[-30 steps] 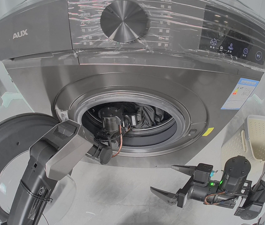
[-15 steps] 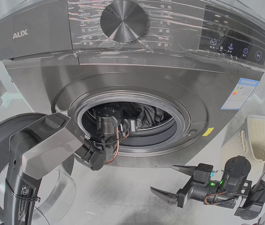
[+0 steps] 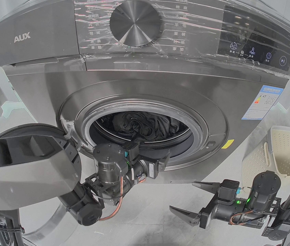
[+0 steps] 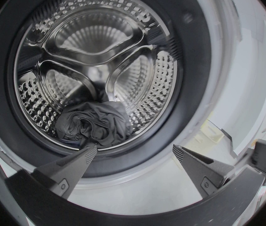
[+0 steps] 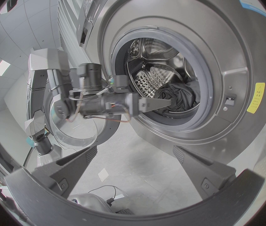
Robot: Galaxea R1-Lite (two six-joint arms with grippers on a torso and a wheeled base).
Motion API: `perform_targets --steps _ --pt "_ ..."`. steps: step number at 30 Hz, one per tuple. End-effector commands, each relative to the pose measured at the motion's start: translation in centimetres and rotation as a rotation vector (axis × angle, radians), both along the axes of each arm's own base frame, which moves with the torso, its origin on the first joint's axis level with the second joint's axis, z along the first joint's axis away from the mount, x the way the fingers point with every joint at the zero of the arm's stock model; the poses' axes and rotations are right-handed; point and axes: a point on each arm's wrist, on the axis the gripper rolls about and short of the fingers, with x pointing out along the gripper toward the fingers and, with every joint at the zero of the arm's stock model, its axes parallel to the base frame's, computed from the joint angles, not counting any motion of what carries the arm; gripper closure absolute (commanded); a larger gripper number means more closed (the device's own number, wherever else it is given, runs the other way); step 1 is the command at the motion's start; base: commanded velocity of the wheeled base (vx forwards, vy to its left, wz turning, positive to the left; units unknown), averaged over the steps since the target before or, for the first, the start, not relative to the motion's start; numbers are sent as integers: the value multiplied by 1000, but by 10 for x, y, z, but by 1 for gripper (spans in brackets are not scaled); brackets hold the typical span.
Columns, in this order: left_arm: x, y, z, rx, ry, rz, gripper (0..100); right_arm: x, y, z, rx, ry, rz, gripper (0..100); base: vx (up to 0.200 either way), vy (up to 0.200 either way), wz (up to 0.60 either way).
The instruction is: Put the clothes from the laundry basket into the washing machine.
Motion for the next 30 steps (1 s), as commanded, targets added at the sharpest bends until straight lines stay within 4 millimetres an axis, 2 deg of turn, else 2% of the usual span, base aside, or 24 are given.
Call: perform_targets --steps 1,3,5,7,8,9,11,12,15,19,24,25,30 --pt "-61 6 26 -60 -25 -122 0 -7 -18 17 43 -44 -35 0 0 0 0" --pt "-77 18 30 -68 -26 -136 0 -9 -23 23 61 -58 -46 0 0 0 0" --pt "-82 23 31 -71 -32 -133 0 -11 -25 25 65 -65 -47 0 0 0 0" --pt "-99 43 42 -94 -51 -127 0 -14 -37 38 105 -110 -82 0 0 0 0" --pt "-99 43 42 -94 -51 -127 0 -14 -37 38 105 -110 -82 0 0 0 0" --pt "-111 57 48 -97 -52 -129 0 -18 -47 43 118 -131 -125 0 0 0 0" --pt "-119 68 51 -96 -54 -118 0 -19 -50 44 122 -136 -142 0 0 0 0" --pt "-123 74 52 -91 -56 -109 0 -26 -61 47 125 -150 -204 0 0 0 0" --pt "-134 88 56 -88 -69 -77 0 -27 -74 58 156 -198 -299 0 0 0 0" --pt "-147 104 58 -89 -72 -30 0 -30 -91 65 154 -224 -379 0 -200 0 0" --pt "-155 125 63 -105 -92 21 0 -51 -109 70 128 -223 -410 0 -200 0 0" --pt "-159 136 70 -131 -126 51 0 -64 -117 71 109 -227 -422 0 -200 0 0" --pt "-168 162 83 -142 -198 141 0 -91 -141 66 63 -212 -511 0 -200 0 0"
